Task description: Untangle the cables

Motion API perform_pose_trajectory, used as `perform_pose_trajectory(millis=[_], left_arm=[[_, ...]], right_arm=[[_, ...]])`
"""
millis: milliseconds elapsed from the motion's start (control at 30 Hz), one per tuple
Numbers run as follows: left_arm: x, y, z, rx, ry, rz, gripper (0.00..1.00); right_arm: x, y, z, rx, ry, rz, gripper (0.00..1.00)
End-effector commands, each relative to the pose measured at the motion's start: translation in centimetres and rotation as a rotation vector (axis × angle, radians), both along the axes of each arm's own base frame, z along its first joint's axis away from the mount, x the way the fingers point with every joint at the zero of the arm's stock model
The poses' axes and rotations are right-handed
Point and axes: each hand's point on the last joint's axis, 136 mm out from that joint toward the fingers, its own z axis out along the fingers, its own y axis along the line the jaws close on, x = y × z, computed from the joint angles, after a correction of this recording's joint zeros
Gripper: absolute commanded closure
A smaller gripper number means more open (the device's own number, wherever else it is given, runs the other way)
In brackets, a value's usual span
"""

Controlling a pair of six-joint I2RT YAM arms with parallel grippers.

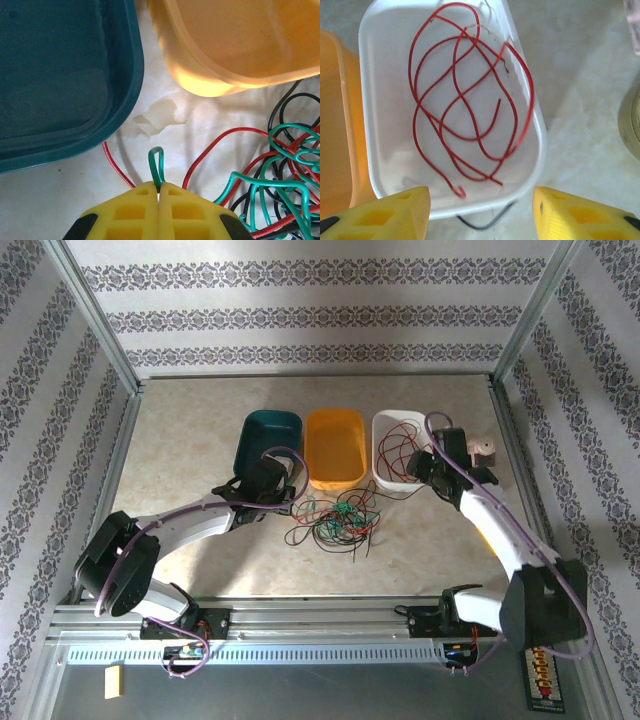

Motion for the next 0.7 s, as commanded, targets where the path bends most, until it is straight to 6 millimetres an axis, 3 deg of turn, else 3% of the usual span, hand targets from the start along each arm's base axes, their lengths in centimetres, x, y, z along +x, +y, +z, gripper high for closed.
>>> perform_pose_trajectory(millis=[0,100,200,267,367,500,667], left_arm=[[0.8,-0.8,0.9,-0.017,-0.025,-0.021,1.0],[0.8,-0.8,0.9,-0.023,-0.029,-0.02,1.0],[0.8,-0.7,0.9,-0.022,-0.03,-0.016,1.0],[0.8,-0.6,0.9,-0.017,-0.03,-0.012,1.0],[0.7,-0.5,1.0,-0.014,-0.031,-0.012,1.0],[0.6,0.2,0.6,0.012,-0.023,0.02,1.0],[0.3,1.5,-0.2,0.052,0.01,0.071,1.0]], right_arm=[[-1.5,2.9,0.6,0.055,-0.032,0.096,0.44],[-2.8,6.9,1.1,0.049,-0.045,0.259,0.46],[-4.6,12.7,1.3,0.051,-0.048,0.519,0.48],[-6.3,16.3,0.7,0.063,-0.009,0.676,0.49],[-8.5,19.8,-0.9,0.034,0.051,0.836,0.51],[-9.7,22.5,-2.5,-0.045,0.091,0.961,0.5],[-8.7,24.1,-3.3,-0.134,0.096,1.013,0.44]])
